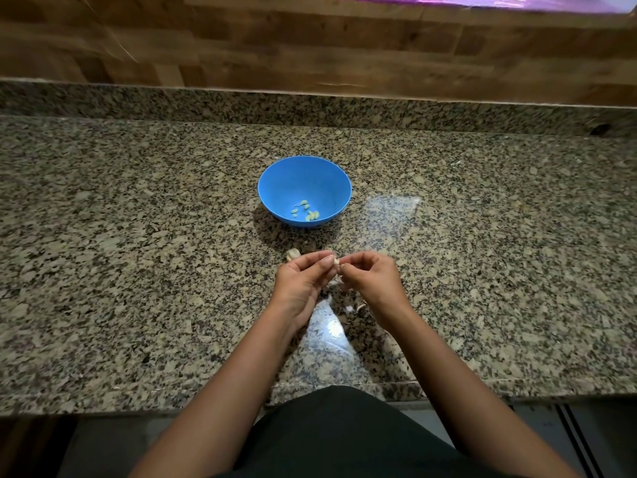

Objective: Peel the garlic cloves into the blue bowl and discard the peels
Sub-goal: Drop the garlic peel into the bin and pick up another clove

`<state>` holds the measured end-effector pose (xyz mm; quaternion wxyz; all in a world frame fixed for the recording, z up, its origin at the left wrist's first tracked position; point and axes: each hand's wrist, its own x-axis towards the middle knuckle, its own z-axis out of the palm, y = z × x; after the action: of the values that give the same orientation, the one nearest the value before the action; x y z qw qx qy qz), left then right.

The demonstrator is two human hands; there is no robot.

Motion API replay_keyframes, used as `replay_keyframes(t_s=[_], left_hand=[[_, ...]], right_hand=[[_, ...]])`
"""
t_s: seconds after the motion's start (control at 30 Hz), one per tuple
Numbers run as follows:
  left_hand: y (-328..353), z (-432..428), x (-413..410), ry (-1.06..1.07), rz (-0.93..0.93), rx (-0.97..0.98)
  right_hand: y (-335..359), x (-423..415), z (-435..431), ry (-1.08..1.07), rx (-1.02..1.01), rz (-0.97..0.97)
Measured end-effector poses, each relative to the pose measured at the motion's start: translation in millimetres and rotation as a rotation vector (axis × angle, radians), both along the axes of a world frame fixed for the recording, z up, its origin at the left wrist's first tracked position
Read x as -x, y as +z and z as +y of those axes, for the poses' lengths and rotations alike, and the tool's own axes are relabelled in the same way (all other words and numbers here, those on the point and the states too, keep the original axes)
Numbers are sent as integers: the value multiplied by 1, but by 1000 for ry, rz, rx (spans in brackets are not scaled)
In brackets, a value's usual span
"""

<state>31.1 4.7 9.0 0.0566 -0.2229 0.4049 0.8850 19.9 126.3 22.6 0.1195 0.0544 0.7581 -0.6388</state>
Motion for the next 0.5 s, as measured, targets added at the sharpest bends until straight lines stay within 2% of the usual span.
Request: replay_keyframes(t_s=[0.13, 0.33, 0.5], left_hand=[[-1, -2, 1, 24, -26, -32], [2, 0, -1, -31, -30, 54], [2, -4, -1, -83, -38, 54]], right_hand=[[-1, -1, 3, 67, -49, 53], [-3, 1, 6, 112, -161, 213], [1, 6, 8, 173, -174, 201]])
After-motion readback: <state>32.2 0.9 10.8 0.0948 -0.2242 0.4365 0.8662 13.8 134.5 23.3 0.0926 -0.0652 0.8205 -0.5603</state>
